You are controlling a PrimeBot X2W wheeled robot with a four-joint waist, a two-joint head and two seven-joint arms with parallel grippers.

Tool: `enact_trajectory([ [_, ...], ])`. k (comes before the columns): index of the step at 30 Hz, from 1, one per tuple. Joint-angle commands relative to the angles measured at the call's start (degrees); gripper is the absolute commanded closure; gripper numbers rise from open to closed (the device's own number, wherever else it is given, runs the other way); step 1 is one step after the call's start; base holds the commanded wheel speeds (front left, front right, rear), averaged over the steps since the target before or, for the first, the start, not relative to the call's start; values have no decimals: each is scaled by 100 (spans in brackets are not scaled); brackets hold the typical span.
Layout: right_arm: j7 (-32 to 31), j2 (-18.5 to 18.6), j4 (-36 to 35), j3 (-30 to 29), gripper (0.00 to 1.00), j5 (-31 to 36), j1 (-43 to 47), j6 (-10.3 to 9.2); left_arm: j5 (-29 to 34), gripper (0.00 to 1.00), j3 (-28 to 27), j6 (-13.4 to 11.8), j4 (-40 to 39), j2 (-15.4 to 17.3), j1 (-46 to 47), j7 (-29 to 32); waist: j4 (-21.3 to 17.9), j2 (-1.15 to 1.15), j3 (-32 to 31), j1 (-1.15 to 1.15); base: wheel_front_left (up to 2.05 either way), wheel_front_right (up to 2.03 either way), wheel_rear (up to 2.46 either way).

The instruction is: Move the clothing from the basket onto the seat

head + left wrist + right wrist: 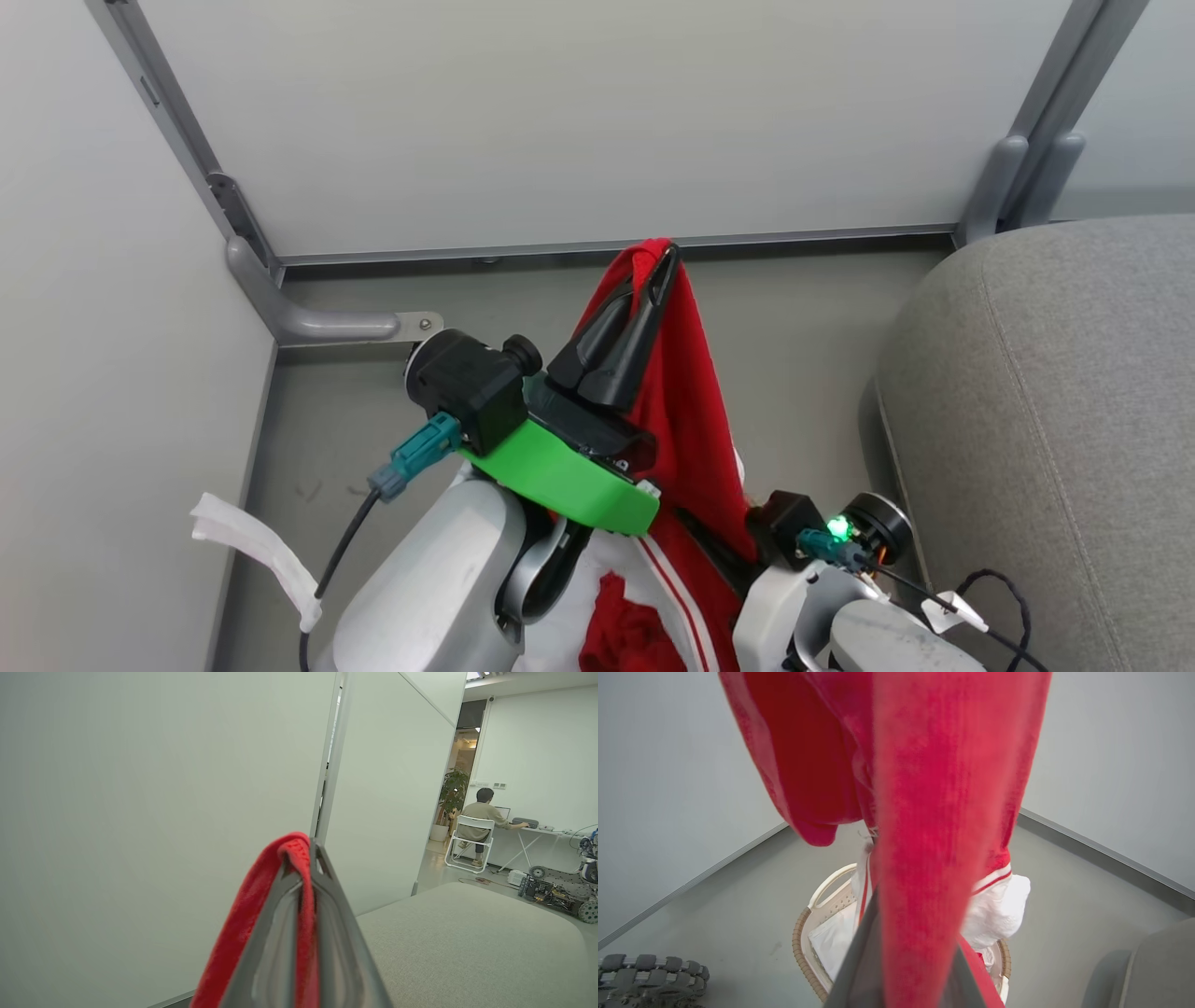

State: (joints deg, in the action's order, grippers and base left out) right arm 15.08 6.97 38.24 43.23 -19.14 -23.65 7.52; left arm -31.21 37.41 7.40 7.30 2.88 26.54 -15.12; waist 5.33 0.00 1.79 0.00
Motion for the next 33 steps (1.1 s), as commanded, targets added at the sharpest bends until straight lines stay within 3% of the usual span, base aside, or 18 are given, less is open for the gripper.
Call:
enact_trajectory([
  [1,13,47,-64,-64,100,-36,105,-6,51,100,-30,14,18,4,-5,-5,-38,0,14,0,0,0,0],
  [10,13,82,-372,-400,100,25,264,-6,133,100,-116,14,198,6,-118,-4,-163,0,16,0,0,0,0],
  [11,13,80,-407,-461,100,24,295,-6,164,72,-137,14,226,6,-107,-4,-180,0,24,0,0,0,0],
  [12,13,82,-449,-518,100,28,337,-6,186,14,-149,14,302,7,-118,-4,-210,0,33,0,0,0,0],
  [13,12,87,-487,-555,100,39,377,-6,203,0,-166,11,374,8,-137,-3,-244,0,44,0,0,0,0],
  [21,13,75,-1006,-1278,100,71,827,-6,608,0,-548,12,820,6,-309,-4,-858,0,128,0,0,0,0],
  [33,13,80,-1772,-2130,100,270,1434,-6,856,0,-922,13,965,9,-676,-4,-2487,0,180,0,0,0,0],
])
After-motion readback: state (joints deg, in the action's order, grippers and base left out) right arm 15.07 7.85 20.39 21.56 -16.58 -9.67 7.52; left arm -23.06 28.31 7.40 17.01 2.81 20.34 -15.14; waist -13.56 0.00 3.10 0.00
